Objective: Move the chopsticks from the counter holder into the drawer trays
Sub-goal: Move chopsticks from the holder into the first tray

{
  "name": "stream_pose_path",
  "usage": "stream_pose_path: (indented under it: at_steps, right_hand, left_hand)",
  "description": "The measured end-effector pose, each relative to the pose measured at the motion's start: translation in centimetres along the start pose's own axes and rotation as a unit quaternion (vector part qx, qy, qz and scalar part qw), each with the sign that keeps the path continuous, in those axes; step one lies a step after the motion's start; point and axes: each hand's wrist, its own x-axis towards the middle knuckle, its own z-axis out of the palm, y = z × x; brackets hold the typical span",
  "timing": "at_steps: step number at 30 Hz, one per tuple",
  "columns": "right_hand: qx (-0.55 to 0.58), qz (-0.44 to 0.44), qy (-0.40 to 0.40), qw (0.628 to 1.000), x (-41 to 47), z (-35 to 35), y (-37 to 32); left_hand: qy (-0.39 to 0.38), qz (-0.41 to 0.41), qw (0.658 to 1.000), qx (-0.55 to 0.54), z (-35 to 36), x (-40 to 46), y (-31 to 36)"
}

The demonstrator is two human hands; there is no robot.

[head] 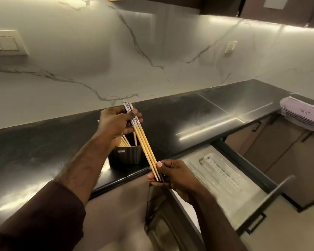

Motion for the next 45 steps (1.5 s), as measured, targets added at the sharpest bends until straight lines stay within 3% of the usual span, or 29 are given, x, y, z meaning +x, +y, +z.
stream_pose_path:
  at_steps: [10, 19, 29, 36, 45]
  right_hand:
    - [0.036, -0.007, 0.051, 0.998, -9.4, -13.4, 0.1]
    - [0.050, 0.055, 0.021, 0.997, -14.0, -27.1, 0.4]
    - [0.045, 0.131, 0.030, 0.990, -9.0, -31.2, 1.2]
    - [-0.029, 0.226, 0.034, 0.973, -3.9, -33.2, 2.4]
    - [-0.126, 0.317, -0.035, 0.939, 2.6, -36.5, 6.8]
  left_hand:
    - [-0.058, -0.005, 0.998, -0.023, 16.1, -5.0, -4.8]
    - [-0.059, -0.066, 0.994, -0.068, 29.7, -7.0, -10.7]
    - [-0.038, -0.152, 0.983, -0.093, 31.0, -2.6, -15.6]
    - [-0.001, -0.252, 0.964, -0.088, 29.9, -0.9, -20.9]
    - [0.064, -0.343, 0.933, -0.090, 29.1, 1.1, -28.2]
